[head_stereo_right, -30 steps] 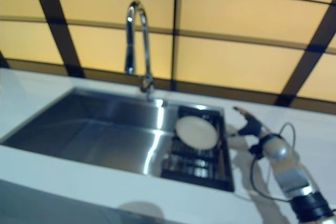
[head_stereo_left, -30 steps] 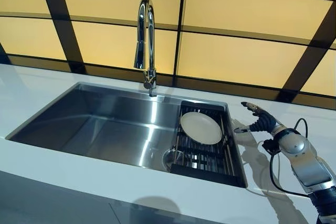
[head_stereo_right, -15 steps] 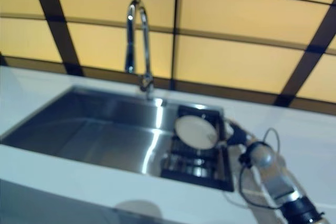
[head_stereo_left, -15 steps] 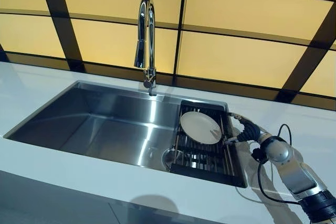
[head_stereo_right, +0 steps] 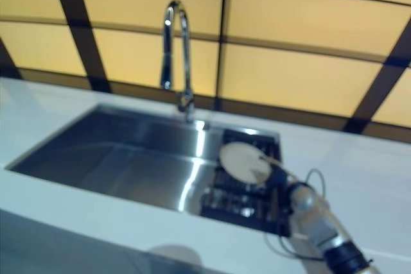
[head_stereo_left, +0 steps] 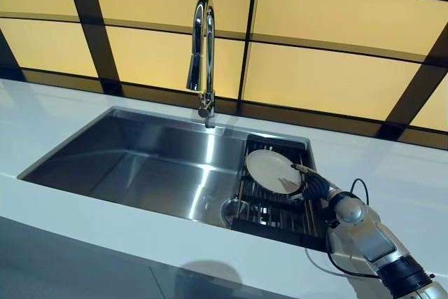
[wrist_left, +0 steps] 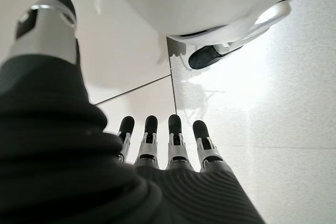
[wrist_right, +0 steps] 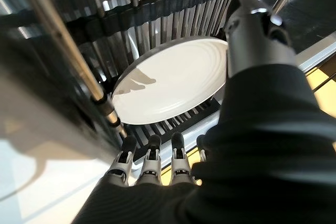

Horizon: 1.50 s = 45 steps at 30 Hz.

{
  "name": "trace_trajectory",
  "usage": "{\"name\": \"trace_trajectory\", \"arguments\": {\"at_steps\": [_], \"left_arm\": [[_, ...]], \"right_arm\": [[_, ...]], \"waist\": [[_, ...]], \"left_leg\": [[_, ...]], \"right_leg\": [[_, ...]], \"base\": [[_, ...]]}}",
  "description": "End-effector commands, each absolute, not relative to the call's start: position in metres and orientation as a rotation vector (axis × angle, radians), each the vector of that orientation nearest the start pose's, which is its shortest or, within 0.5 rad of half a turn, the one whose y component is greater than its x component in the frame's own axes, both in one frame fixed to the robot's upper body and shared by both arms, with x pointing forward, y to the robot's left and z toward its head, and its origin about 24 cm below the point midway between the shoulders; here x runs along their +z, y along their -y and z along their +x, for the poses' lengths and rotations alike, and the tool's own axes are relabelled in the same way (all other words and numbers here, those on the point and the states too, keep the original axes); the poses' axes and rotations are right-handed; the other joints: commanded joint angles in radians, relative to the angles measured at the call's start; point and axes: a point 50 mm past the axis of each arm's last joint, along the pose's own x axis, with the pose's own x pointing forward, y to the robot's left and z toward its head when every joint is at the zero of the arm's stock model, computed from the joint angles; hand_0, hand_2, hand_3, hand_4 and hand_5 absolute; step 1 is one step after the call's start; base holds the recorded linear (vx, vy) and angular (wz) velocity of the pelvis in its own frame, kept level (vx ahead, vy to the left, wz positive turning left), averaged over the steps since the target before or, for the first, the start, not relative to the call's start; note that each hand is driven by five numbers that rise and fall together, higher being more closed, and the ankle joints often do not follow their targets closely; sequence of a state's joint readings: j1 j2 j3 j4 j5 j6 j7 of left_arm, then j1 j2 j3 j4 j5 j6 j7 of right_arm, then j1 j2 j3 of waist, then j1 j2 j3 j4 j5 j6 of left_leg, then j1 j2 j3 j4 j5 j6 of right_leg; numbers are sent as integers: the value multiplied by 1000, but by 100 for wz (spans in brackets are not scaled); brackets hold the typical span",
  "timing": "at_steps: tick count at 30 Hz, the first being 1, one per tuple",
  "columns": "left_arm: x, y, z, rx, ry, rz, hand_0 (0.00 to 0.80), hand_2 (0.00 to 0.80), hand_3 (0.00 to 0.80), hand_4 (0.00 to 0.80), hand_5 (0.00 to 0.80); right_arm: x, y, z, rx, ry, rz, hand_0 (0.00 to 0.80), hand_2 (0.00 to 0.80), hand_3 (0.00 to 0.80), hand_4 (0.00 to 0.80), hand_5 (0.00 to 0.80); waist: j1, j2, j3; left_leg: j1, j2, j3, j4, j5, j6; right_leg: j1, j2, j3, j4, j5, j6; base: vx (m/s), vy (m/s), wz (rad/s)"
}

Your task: Take plates into dishwasher

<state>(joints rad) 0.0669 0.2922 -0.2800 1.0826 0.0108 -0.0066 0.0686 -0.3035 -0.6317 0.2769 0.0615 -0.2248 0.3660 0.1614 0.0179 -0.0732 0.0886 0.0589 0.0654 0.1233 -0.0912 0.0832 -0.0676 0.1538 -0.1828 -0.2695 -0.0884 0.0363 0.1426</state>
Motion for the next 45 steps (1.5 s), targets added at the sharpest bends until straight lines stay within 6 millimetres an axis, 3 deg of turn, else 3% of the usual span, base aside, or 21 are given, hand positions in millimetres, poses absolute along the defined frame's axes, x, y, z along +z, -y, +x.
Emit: {"name": "trace_trajectory", "arguments": {"at_steps": [1,12,32,45], "left_arm": [[-148,-238,120,-84,-1086,525,0,0,0,0,0],[-147,-232,126,-114,-1076,537,0,0,0,0,0],[-147,-231,127,-143,-1072,561,0,0,0,0,0],[-146,-229,131,-162,-1059,567,0,0,0,0,0]], "right_arm": [[117,202,327,122,-77,-984,0,0,0,0,0],[101,185,340,101,-145,-953,0,0,0,0,0],[99,162,352,74,-153,-945,0,0,0,0,0],[100,162,359,21,-181,-960,0,0,0,0,0]], "waist": [[53,8,1],[77,17,7],[107,34,29],[119,46,47]], "left_leg": [[80,49,-2,15,-67,-17],[78,45,-16,19,-66,-13],[71,44,-39,25,-60,-14],[52,47,-52,32,-54,-17]], "right_leg": [[-30,7,24,1,58,-6],[-21,-1,12,1,57,-9],[-15,-12,-4,6,57,-12],[-24,-13,-6,9,57,-16]], "base": [[0,0,0],[10,1,4],[5,-1,1],[3,-2,4]]}}
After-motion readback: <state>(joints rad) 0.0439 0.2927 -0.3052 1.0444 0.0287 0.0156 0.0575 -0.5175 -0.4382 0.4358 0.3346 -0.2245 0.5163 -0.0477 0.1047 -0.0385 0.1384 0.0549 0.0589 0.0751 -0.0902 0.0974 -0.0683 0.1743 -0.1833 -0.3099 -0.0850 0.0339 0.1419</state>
